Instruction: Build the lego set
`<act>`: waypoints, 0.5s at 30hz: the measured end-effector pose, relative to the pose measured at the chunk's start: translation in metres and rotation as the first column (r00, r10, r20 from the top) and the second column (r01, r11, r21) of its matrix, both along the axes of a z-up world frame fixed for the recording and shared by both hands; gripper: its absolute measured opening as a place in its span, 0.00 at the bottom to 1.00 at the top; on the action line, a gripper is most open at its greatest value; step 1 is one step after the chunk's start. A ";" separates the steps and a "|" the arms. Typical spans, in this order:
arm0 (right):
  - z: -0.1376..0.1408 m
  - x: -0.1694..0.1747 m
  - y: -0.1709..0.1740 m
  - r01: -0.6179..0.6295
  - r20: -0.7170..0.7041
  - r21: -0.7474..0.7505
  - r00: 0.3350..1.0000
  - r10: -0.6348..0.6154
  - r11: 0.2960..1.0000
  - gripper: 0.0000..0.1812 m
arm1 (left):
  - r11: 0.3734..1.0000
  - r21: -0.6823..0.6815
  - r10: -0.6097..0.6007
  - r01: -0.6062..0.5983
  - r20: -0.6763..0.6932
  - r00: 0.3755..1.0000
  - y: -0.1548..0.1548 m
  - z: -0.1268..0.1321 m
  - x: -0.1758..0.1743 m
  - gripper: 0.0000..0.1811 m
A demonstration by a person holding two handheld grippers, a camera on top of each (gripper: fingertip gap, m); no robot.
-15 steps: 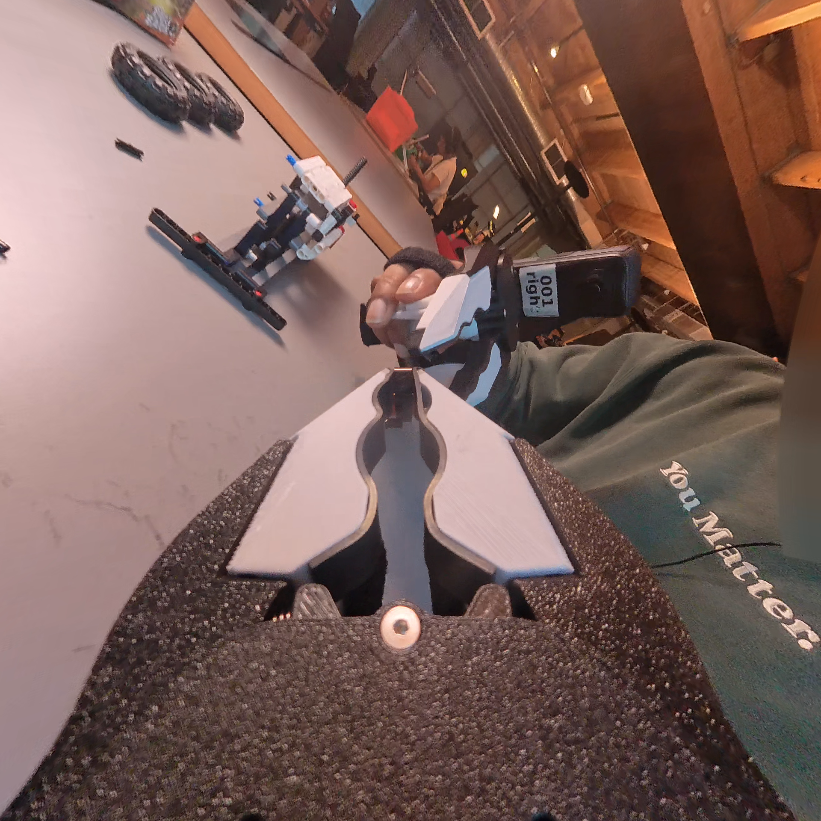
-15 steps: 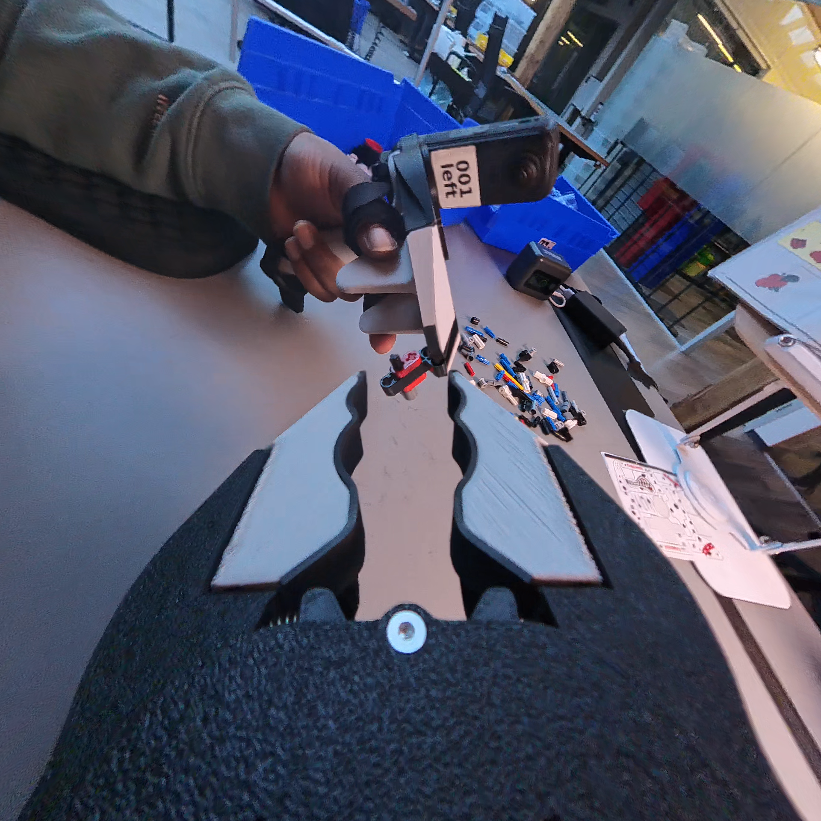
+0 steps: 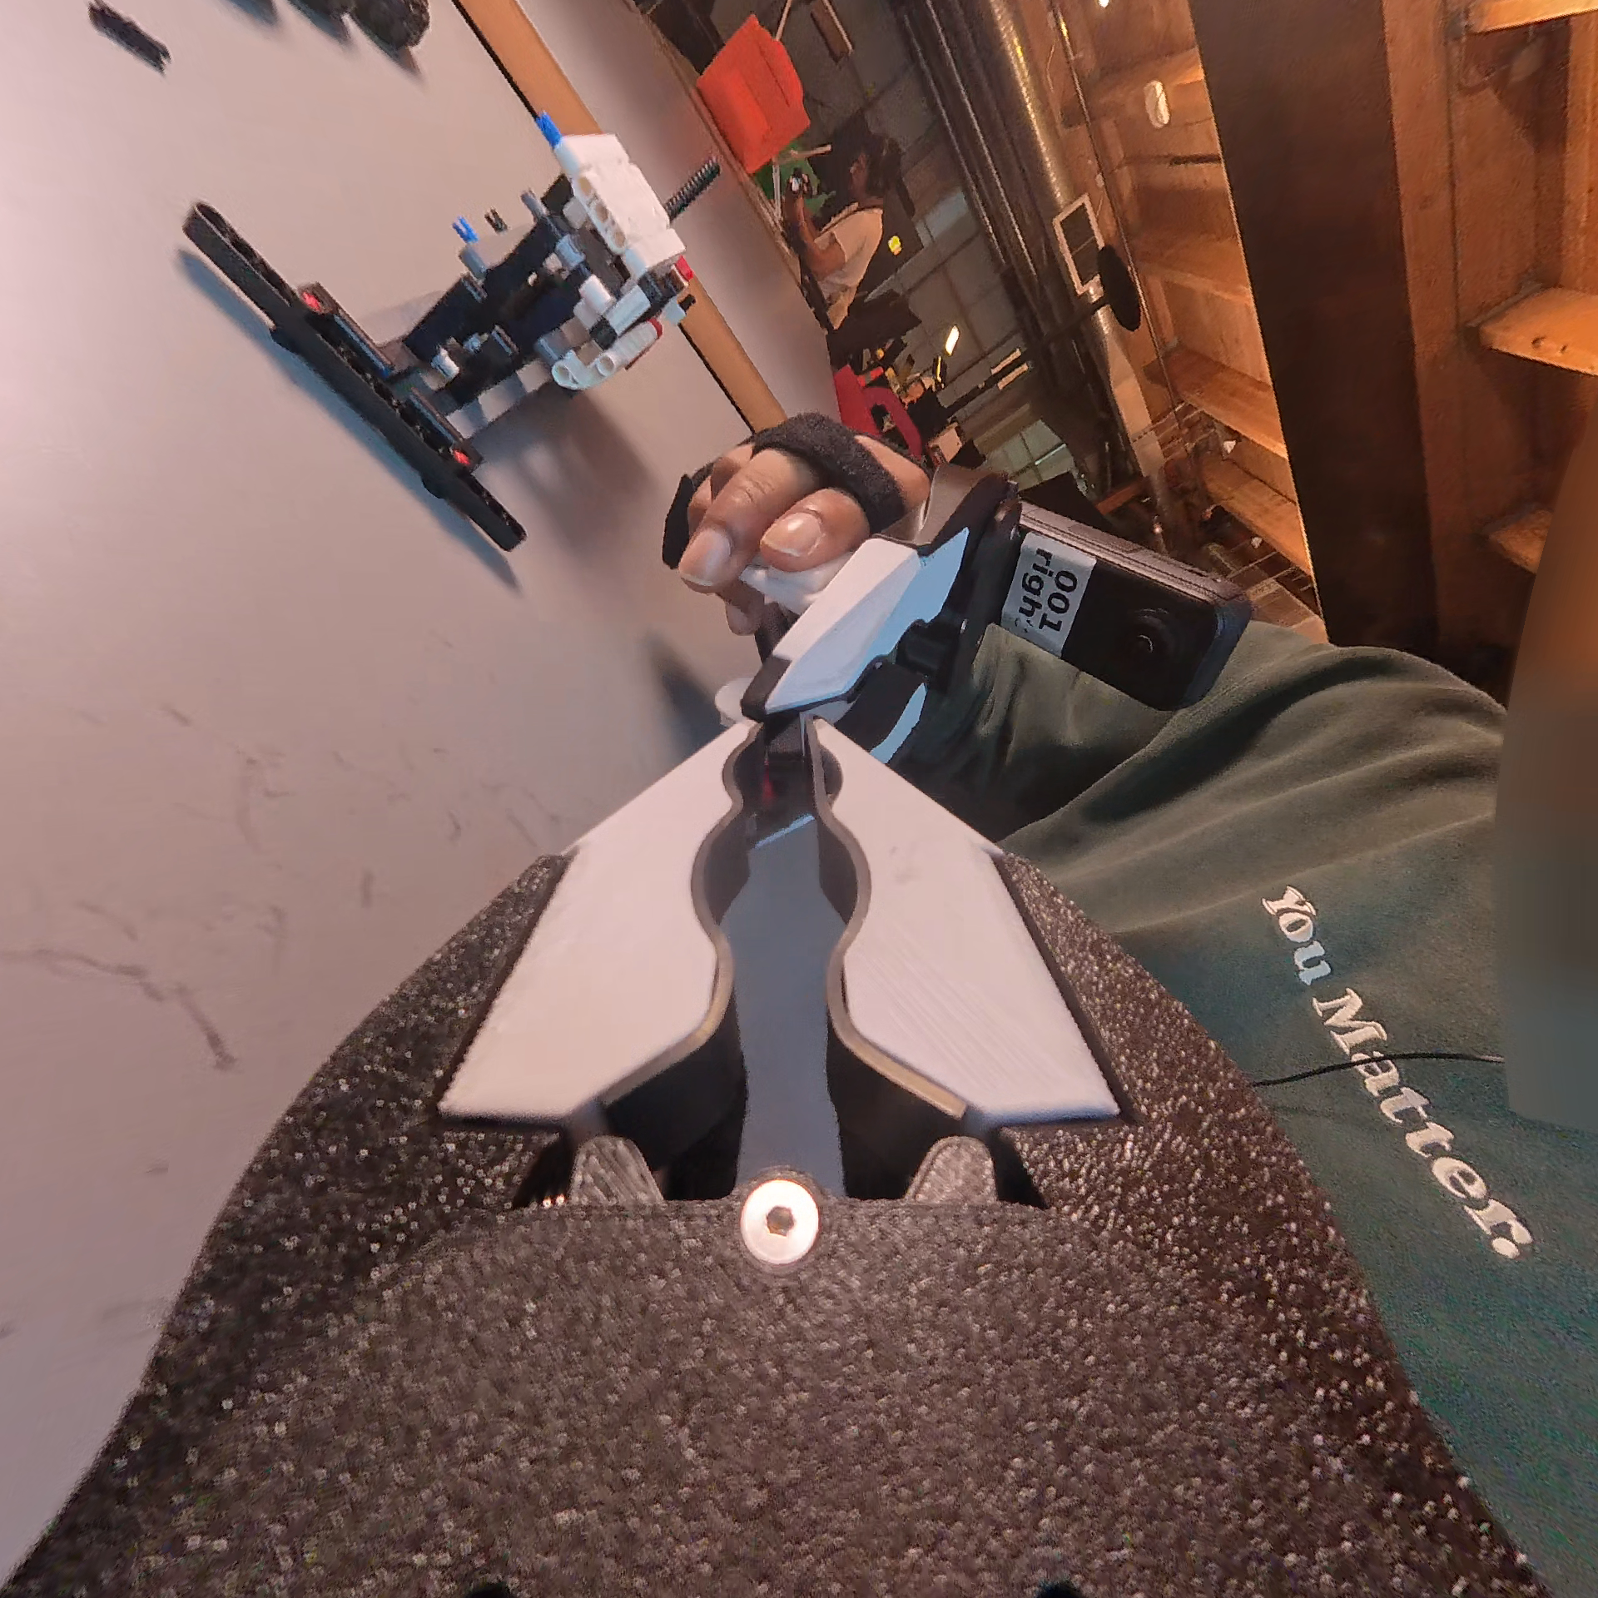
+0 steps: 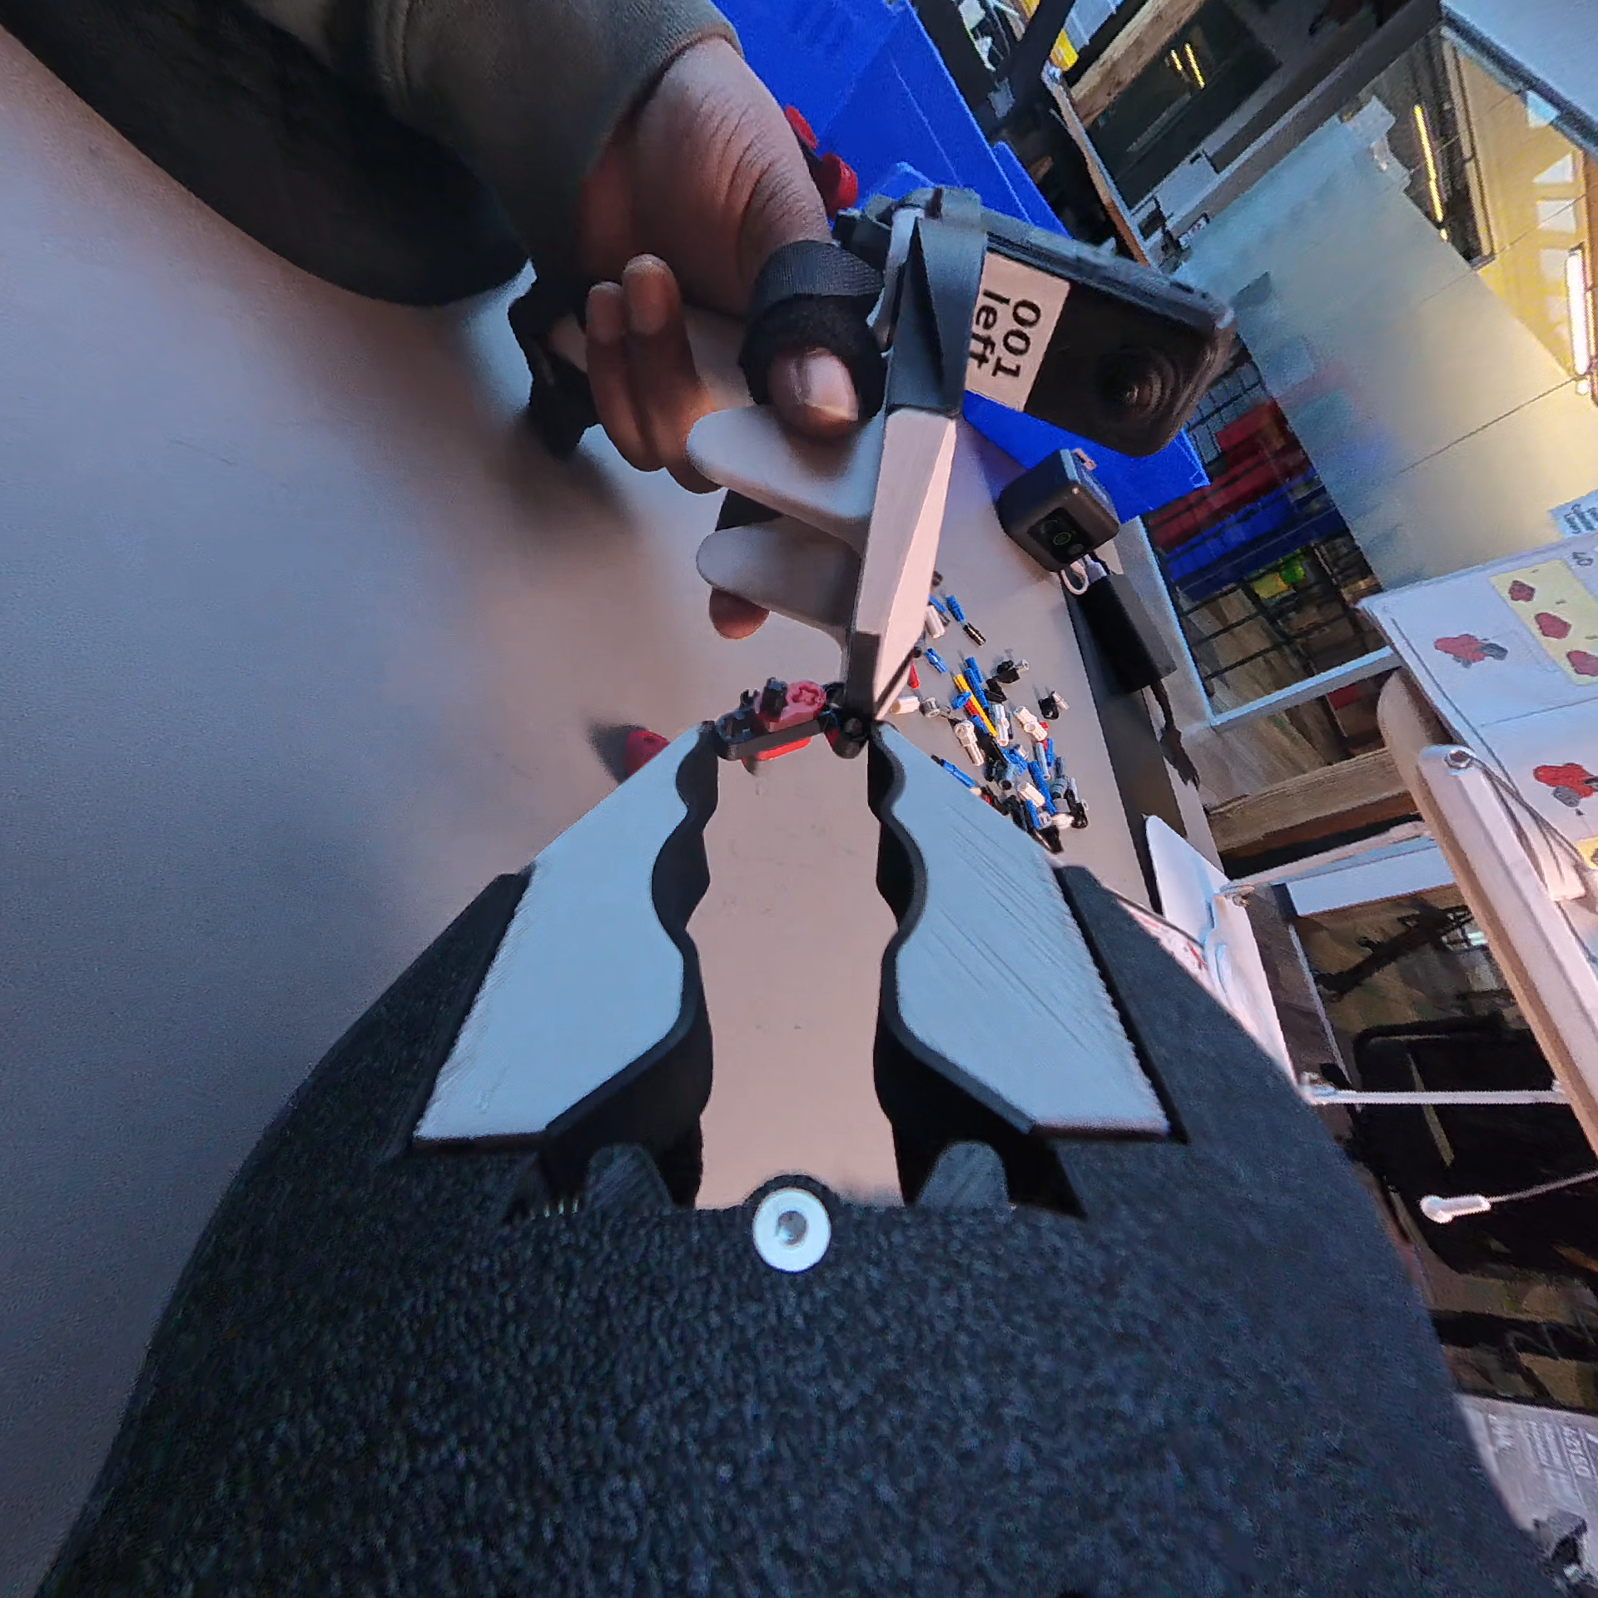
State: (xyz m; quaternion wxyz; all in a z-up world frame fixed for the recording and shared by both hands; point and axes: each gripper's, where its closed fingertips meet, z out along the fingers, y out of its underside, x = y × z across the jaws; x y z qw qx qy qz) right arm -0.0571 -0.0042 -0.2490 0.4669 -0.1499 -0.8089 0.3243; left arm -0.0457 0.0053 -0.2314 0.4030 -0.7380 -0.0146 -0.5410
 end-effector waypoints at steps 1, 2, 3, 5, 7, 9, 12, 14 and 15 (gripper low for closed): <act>-0.001 -0.001 0.003 0.014 0.011 -0.016 1.000 -0.014 1.000 0.19 | 1.000 0.021 0.014 -0.014 -0.009 1.000 0.000 0.003 -0.003 0.08; -0.002 -0.002 0.007 0.027 0.022 -0.021 0.999 -0.026 0.999 0.19 | 0.999 0.046 0.029 -0.027 -0.037 0.999 0.000 0.005 -0.007 0.11; -0.004 -0.002 0.012 0.038 0.024 -0.016 0.999 -0.037 0.999 0.19 | 0.997 0.063 0.046 -0.040 -0.099 0.994 -0.001 0.003 -0.012 0.13; -0.008 -0.002 0.019 0.058 0.033 -0.012 0.998 -0.057 0.998 0.19 | 0.996 0.069 0.074 -0.054 -0.320 0.944 -0.006 -0.014 -0.024 0.17; -0.009 -0.002 0.022 0.071 0.036 -0.009 0.997 -0.070 0.997 0.19 | 0.997 0.054 0.070 -0.048 -0.529 0.846 -0.013 -0.036 -0.033 0.19; -0.011 -0.003 0.025 0.082 0.038 0.006 0.996 -0.082 0.997 0.19 | 0.999 0.034 0.040 -0.024 -0.642 0.765 -0.018 -0.052 -0.032 0.20; -0.013 -0.004 0.028 0.092 0.036 0.018 0.995 -0.093 0.996 0.19 | 1.000 0.004 -0.015 0.026 -0.727 0.686 -0.020 -0.069 -0.021 0.22; -0.014 -0.003 0.030 0.101 0.033 0.033 0.994 -0.102 0.994 0.19 | 0.999 0.001 -0.027 0.043 -0.758 0.651 -0.019 -0.074 -0.017 0.22; -0.015 -0.003 0.032 0.106 0.032 0.040 0.994 -0.107 0.994 0.19 | 0.999 0.000 -0.033 0.052 -0.767 0.641 -0.020 -0.076 -0.015 0.21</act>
